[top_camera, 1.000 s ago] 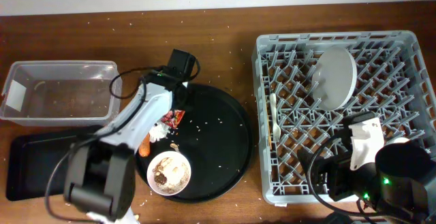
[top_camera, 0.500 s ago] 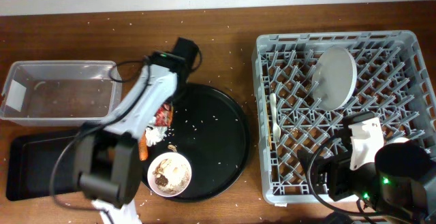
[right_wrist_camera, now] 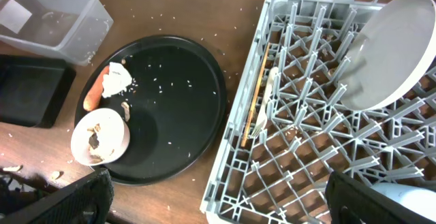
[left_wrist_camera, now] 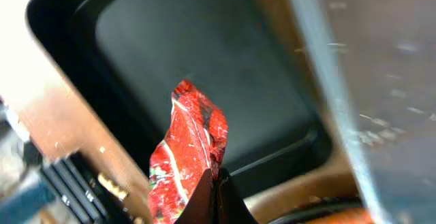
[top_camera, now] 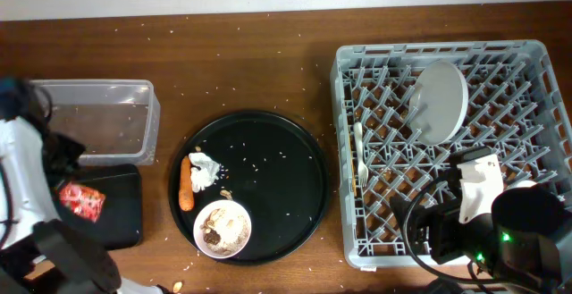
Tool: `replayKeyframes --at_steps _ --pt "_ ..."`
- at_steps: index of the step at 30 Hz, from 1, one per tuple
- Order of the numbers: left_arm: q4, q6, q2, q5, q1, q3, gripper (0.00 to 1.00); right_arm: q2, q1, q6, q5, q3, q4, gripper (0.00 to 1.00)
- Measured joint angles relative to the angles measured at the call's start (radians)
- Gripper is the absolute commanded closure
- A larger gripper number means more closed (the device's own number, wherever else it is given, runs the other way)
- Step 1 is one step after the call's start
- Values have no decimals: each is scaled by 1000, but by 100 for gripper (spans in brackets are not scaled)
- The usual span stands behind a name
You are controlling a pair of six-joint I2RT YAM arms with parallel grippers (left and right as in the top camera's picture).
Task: Sort waste into correct bins and load items into the dishwasher rack
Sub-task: 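Pick the red wrapper with the left gripper and drop it in the clear bin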
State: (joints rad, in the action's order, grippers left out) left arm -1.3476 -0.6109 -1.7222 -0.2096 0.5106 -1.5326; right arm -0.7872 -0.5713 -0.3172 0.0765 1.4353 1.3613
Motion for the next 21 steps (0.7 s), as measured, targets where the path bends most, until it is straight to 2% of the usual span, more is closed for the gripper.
replayKeyframes --at_steps 4,6,10,13,15,16,17,20,21 --pt "79 -26 -4 49 137 159 99 0 0 0 0 0 -1 1" --pt "145 -15 8 65 130 164 100 0 0 0 0 0 0 1" --pt "533 180 84 181 -51 162 99 0 0 0 0 0 0 1" --pt "668 245 90 203 -177 162 98 0 0 -1 0 0 0 1" --pt "750 245 90 193 -181 163 72 0 0 0 0 0 0 1" --pt "772 249 90 185 -180 162 62 0 0 0 0 0 0 1" --pt "777 255 90 180 -180 162 47 0 0 0 0 0 0 1" --pt "772 329 95 193 -187 162 48 0 0 0 0 0 0 1" --pt "753 350 108 221 -195 162 51 0 0 0 0 0 -2 2"
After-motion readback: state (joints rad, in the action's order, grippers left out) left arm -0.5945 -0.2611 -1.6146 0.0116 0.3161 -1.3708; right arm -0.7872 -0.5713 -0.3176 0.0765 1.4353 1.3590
